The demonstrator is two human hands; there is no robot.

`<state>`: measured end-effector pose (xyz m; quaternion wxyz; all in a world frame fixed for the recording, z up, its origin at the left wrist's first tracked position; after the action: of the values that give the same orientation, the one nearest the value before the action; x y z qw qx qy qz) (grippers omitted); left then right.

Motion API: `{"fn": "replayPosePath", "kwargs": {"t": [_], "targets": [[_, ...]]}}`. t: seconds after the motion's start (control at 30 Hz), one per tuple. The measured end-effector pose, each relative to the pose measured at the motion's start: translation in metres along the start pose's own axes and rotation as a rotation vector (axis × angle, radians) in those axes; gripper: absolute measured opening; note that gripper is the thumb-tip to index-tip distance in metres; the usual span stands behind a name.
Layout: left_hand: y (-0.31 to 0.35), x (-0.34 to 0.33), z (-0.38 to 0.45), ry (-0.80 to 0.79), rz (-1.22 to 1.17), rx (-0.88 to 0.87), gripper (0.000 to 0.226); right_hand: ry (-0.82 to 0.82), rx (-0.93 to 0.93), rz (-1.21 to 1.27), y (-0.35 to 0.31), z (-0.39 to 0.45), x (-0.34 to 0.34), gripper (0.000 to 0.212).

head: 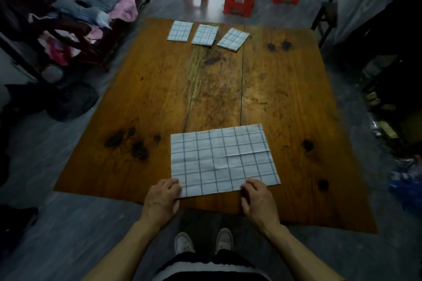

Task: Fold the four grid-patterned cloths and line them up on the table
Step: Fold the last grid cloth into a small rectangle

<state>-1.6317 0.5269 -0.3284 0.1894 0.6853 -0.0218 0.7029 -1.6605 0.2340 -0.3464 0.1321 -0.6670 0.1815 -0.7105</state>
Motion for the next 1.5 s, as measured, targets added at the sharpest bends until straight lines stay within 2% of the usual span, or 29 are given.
{"fn": "replayPosePath", "kwargs": {"t": [0.23,0.4,0.77,0.97,1.2,1.27,1.37,1.5], "targets": [[-0.001,0.007,0.014,-0.028,0.104,-0.110,0.023,0.006,-0.048,0.049,-0.012,-0.005,0.009,0.041],[-0.008,0.003,0.013,-0.031,0.115,-0.180,0.021,0.147,-0.045,0.105,-0.040,-0.012,0.023,0.031],[-0.010,0.000,0.017,0.015,0.070,-0.336,0.019,0.117,-0.186,0.021,-0.082,-0.063,0.018,0.037],[0.001,0.022,0.012,0.075,-0.104,-0.293,0.017,0.122,-0.205,0.009,-0.104,-0.076,0.016,0.045],[0.055,0.049,-0.007,0.106,-0.318,-0.340,0.011,0.203,-0.045,-0.006,-0.135,-0.063,0.018,0.065],[0.071,0.053,-0.011,0.088,-0.423,-0.344,0.010,0.215,-0.020,0.033,-0.133,-0.062,0.019,0.058],[0.086,0.054,-0.015,0.058,-0.568,-0.310,0.011,0.274,0.000,0.107,-0.127,-0.063,0.027,0.016],[0.088,0.045,-0.015,-0.013,-0.593,-0.364,0.029,0.322,-0.032,0.152,-0.114,-0.073,0.038,0.005]]}}
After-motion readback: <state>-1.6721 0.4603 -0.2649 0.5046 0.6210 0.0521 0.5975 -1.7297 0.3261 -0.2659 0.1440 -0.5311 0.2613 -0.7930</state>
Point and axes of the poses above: each hand's wrist, its own z-axis towards the middle knuckle, its own x-axis out of the back of the hand, y = z × x, the point moved 4 cm from there along z, towards the middle knuckle, and after that the axes turned 12 degrees about y, right-handed, at the moved point
